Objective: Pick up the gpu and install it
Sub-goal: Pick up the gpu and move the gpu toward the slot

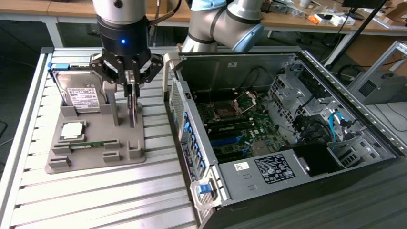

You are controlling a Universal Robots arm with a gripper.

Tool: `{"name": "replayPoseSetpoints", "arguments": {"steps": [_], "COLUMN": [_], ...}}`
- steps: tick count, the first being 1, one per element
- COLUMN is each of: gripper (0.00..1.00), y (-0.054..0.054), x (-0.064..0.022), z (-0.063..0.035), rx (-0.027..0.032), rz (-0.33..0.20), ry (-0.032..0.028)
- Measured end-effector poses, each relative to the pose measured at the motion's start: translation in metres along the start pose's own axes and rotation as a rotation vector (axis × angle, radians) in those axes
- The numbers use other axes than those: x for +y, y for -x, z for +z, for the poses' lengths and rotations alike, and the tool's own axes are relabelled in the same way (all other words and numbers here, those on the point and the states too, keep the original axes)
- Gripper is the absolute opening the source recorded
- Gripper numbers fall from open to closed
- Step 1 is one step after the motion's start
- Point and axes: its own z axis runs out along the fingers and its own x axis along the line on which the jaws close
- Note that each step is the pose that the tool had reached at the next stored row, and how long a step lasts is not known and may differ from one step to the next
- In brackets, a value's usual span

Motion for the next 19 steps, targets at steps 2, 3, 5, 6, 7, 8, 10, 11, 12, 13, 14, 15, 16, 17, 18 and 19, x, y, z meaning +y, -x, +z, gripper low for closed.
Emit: {"name": "replayPoseSetpoints", "arguments": {"steps": [2, 3, 5, 6, 7, 8, 10, 11, 12, 13, 14, 15, 16, 17, 18, 19], "gripper": [0.27, 0.27, 0.27, 0.27, 0.27, 0.27, 0.27, 0.27, 0.27, 0.27, 0.27, 0.27, 0.27, 0.27, 0.27, 0.27], "y": [0.000, 0.000, 0.000, 0.000, 0.000, 0.000, 0.000, 0.000, 0.000, 0.000, 0.000, 0.000, 0.000, 0.000, 0.000, 0.000], "x": [0.0001, 0.0002, 0.0003, 0.0003, 0.0004, 0.0004, 0.0005, 0.0006, 0.0006, 0.0007, 0.0007, 0.0007, 0.0008, 0.0008, 0.0008, 0.0009], "z": [-0.0020, -0.0038, -0.0058, -0.0068, -0.0078, -0.0088, -0.0108, -0.0117, -0.0129, -0.0138, -0.0147, -0.0155, -0.0163, -0.0170, -0.0176, -0.0182], "rx": [0.0000, 0.0001, 0.0000, 0.0001, 0.0000, 0.0000, 0.0000, 0.0000, 0.0000, 0.0001, 0.0000, 0.0001, 0.0000, 0.0000, 0.0000, 0.0000], "rz": [0.000, 0.000, 0.000, 0.000, 0.000, 0.000, 0.000, 0.000, 0.000, 0.000, 0.000, 0.000, 0.000, 0.000, 0.000, 0.000], "ry": [0.0000, 0.0000, 0.0001, 0.0000, 0.0001, 0.0001, 0.0002, 0.0002, 0.0002, 0.0003, 0.0003, 0.0003, 0.0003, 0.0004, 0.0004, 0.0004]}}
